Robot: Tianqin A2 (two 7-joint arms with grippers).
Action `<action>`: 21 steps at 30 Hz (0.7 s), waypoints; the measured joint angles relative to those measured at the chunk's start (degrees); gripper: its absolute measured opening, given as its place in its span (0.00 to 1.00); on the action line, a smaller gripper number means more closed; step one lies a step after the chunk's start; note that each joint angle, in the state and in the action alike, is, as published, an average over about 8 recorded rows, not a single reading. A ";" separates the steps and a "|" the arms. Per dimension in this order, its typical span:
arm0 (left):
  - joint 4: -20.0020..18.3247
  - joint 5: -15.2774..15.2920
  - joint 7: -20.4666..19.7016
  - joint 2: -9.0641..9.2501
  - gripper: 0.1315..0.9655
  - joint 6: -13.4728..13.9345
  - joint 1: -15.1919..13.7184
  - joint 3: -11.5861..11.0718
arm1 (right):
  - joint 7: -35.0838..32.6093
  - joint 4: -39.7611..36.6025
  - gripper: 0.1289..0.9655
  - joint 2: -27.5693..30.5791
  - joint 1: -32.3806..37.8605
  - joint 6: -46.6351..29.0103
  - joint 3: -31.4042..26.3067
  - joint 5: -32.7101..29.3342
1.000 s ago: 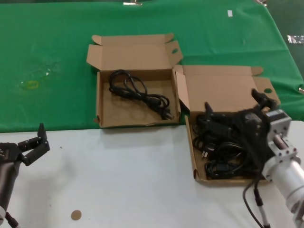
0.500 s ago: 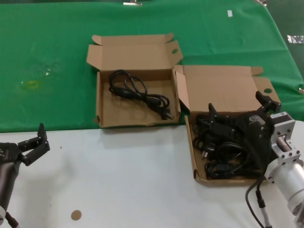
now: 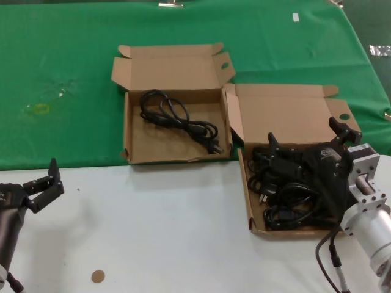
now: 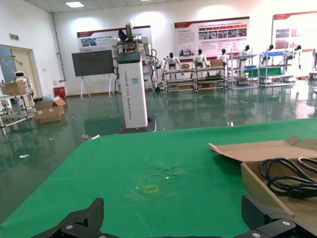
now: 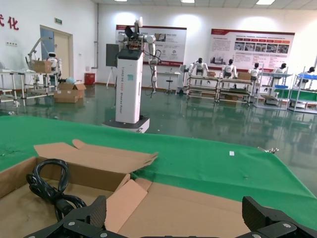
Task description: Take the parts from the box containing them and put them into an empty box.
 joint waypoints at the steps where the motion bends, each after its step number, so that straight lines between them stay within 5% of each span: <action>1: 0.00 0.00 0.00 0.00 1.00 0.00 0.00 0.00 | 0.00 0.00 1.00 0.00 0.00 0.00 0.00 0.00; 21: 0.00 0.00 0.00 0.00 1.00 0.00 0.00 0.00 | 0.00 0.00 1.00 0.00 0.00 0.00 0.00 0.00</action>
